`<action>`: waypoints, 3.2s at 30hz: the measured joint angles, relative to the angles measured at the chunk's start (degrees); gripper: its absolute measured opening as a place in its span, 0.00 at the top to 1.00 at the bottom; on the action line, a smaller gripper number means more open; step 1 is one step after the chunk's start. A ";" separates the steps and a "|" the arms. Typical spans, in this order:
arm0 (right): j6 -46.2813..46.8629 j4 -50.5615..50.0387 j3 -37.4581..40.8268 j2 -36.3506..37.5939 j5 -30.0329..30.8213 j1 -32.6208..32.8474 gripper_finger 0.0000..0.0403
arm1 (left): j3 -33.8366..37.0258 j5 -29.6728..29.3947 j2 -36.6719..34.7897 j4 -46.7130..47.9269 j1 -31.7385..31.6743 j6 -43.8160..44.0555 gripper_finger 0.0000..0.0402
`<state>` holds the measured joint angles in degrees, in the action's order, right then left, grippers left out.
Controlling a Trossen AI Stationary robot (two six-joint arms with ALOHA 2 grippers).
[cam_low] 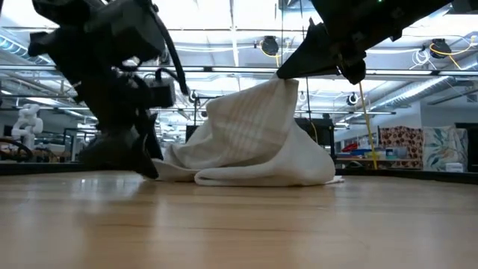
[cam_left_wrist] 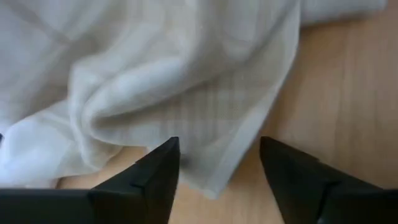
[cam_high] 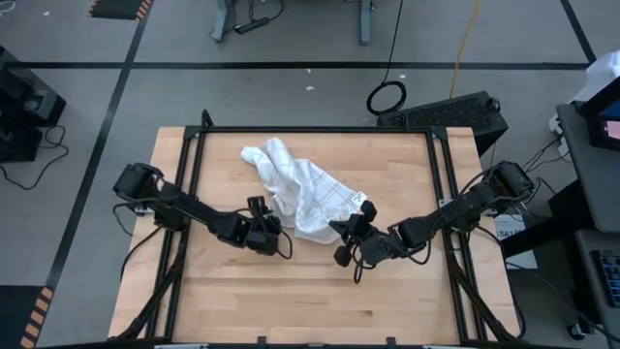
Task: Roll towel
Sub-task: Fold the white towel
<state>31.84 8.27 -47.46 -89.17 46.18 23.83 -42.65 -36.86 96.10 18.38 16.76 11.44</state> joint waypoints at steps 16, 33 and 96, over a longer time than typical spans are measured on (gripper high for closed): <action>-6.55 -2.99 0.00 0.16 -5.94 1.29 0.93 | -2.52 -7.04 -16.93 3.60 0.39 -0.51 0.99; -5.18 -14.66 0.04 -2.51 -7.88 7.78 0.52 | -7.43 -1.05 -38.79 -12.65 1.32 -19.56 0.98; 4.99 -39.27 0.09 11.59 6.23 4.24 0.90 | -5.62 -6.67 -38.70 -1.76 4.74 -7.15 0.98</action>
<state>36.83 -31.00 -47.37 -77.57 52.40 28.08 -48.27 -43.53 57.40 16.62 21.50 4.29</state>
